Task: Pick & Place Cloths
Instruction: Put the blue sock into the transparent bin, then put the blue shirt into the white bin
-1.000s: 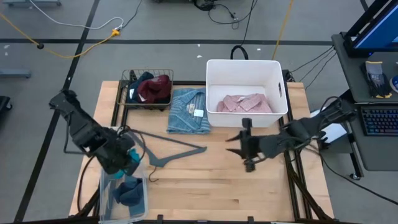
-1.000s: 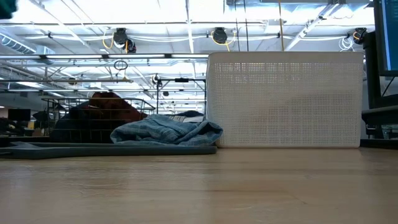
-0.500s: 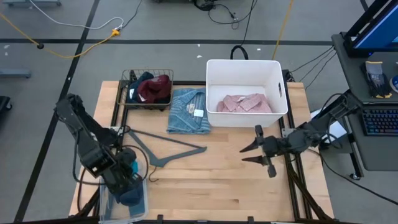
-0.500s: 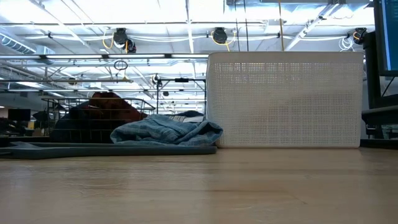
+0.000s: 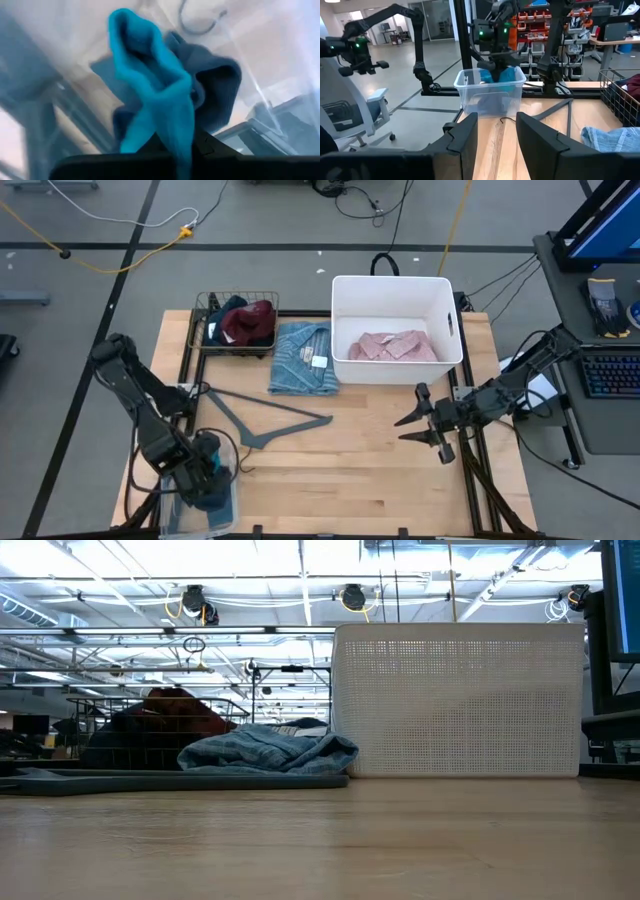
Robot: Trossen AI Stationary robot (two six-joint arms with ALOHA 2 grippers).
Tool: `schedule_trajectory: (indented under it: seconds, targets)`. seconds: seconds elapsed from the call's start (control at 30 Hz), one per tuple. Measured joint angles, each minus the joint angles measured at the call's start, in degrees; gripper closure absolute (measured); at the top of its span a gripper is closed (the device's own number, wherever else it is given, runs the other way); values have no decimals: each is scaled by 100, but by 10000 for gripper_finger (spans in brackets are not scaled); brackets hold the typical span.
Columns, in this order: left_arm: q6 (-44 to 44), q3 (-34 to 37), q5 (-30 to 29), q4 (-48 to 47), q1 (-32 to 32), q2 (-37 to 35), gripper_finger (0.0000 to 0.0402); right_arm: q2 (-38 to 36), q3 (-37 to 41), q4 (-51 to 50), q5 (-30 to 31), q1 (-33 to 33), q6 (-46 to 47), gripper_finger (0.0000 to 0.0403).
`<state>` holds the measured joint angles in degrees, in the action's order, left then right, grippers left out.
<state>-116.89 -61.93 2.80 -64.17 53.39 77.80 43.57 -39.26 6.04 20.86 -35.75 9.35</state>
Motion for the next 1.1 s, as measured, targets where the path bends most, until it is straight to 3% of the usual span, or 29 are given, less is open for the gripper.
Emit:
schedule_trajectory:
  seconds: [0.17, 0.4, 0.7, 0.87, 1.1]
  targets:
    - [-247, 511, 130, 844, 104, 0, 401, -45, 1, 3, 0, 0, 1, 277]
    - [-626, 727, 167, 1226, 180, 2, 376, -58, 1, 3, 0, 0, 1, 277]
    - [-534, 727, 232, 1938, 181, -9, 263, -56, 1, 3, 0, 0, 1, 277]
    - [-534, 727, 953, 2879, 185, -217, 199, -56, 1, 3, 0, 0, -3, 277]
    - [-1268, 723, 532, 3467, 262, -852, 174, -56, 1, 0, -1, 0, -147, 277]
